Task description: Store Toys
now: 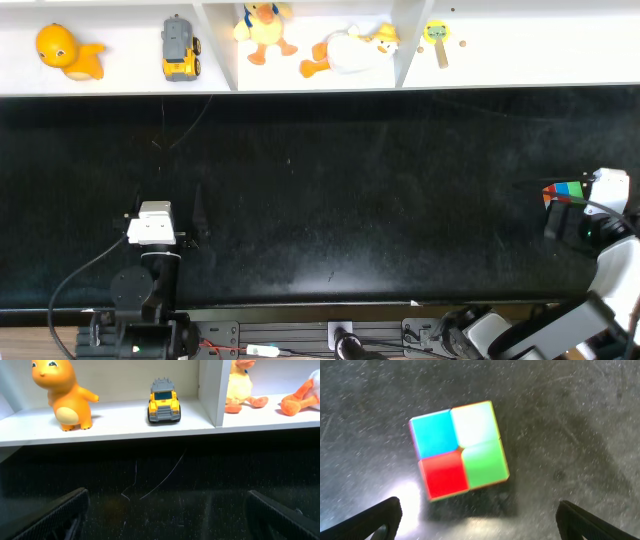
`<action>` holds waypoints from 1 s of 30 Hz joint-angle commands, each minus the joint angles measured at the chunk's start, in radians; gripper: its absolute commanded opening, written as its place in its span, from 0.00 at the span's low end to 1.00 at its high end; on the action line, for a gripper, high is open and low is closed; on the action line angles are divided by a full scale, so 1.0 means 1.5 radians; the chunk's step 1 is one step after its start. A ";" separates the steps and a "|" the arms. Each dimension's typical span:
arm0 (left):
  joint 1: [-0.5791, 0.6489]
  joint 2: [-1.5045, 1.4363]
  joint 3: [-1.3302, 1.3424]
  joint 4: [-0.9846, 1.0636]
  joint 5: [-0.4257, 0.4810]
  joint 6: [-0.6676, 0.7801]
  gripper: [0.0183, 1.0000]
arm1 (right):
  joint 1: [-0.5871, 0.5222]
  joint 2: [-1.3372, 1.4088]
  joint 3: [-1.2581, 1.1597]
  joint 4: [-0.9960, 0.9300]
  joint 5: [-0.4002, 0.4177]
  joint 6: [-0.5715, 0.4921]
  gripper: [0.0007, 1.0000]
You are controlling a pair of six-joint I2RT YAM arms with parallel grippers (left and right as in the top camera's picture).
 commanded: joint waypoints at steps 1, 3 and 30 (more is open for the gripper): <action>-0.004 -0.008 -0.002 -0.001 0.009 0.009 1.00 | -0.004 0.040 0.041 0.027 -0.021 -0.009 1.00; -0.004 -0.008 -0.002 -0.001 0.009 0.009 1.00 | -0.002 0.053 0.042 0.037 -0.031 -0.009 1.00; -0.004 -0.008 -0.002 -0.001 0.009 0.009 1.00 | 0.068 0.076 0.040 0.033 -0.018 0.026 0.86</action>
